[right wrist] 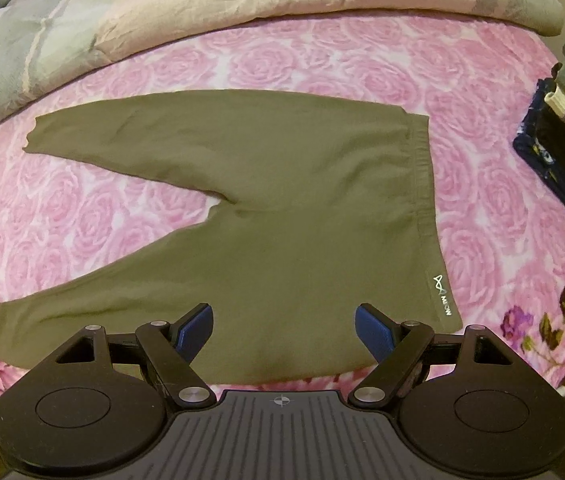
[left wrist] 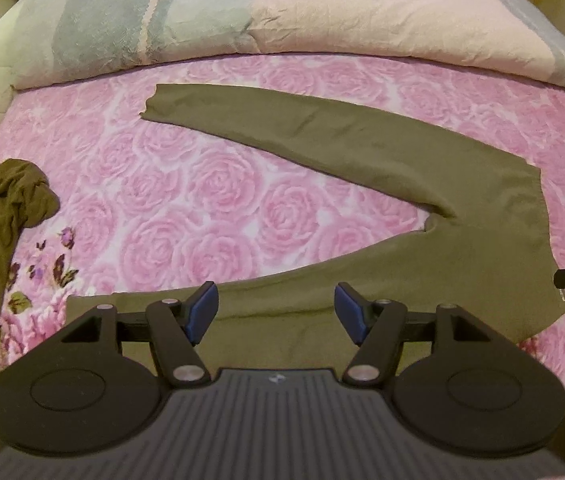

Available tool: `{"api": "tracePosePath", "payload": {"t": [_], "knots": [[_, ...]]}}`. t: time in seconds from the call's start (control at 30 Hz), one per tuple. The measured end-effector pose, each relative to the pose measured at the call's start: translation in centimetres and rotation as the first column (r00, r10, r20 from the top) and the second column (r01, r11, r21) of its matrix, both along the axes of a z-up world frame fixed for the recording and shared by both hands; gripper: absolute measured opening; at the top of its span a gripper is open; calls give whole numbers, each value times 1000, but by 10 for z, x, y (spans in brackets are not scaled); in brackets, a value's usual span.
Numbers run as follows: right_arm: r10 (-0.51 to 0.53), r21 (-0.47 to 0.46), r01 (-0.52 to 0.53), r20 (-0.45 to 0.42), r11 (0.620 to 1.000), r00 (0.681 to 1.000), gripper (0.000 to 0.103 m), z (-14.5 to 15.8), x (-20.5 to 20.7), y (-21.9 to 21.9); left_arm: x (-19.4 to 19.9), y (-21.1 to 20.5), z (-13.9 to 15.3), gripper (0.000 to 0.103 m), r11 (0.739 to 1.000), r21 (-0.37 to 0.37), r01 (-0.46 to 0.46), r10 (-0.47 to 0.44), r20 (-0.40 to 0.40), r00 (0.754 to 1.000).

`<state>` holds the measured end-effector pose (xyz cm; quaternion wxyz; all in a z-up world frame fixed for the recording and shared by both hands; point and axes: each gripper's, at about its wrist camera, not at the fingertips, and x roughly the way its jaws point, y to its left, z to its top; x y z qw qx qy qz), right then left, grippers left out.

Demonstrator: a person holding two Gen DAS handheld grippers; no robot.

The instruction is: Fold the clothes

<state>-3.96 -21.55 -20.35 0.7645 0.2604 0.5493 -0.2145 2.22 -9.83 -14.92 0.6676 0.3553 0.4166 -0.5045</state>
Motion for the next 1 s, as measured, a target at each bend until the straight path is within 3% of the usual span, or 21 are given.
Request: {"api": "tracePosePath", "payload": {"t": [0.13, 0.27, 0.47, 0.53, 0.57, 0.67, 0.83, 0.9, 1.0], "knots": [[49, 18, -49, 8, 999, 999, 81, -24, -1, 9, 3, 11, -30, 47, 1000, 21, 12, -11, -53, 999], [121, 30, -121, 14, 992, 993, 81, -55, 11, 31, 7, 20, -76, 27, 998, 57, 41, -37, -82, 996], [266, -48, -263, 81, 964, 961, 81, -98, 48, 71, 35, 18, -137, 23, 997, 43, 67, -62, -105, 993], [322, -86, -313, 118, 946, 939, 48, -110, 62, 82, 43, 15, -152, 19, 996, 16, 91, -89, -107, 990], [350, -100, -340, 124, 935, 928, 44, -118, 70, 88, 45, 14, -159, 17, 995, 3, 104, -103, -105, 989], [390, -134, -372, 159, 919, 907, 44, -136, 89, 102, 54, 12, -176, 9, 992, -32, 122, -125, -111, 986], [424, -153, -399, 217, 904, 879, 43, -154, 107, 118, 70, 11, -202, 8, 991, -87, 101, -114, -150, 982], [450, -141, -429, 205, 892, 869, 29, -166, 118, 126, 75, 7, -215, 8, 990, -92, 104, -117, -143, 983], [478, -189, -445, 191, 875, 858, 28, -182, 140, 141, 83, -3, -228, 7, 982, -142, 122, -141, -133, 981]]}}
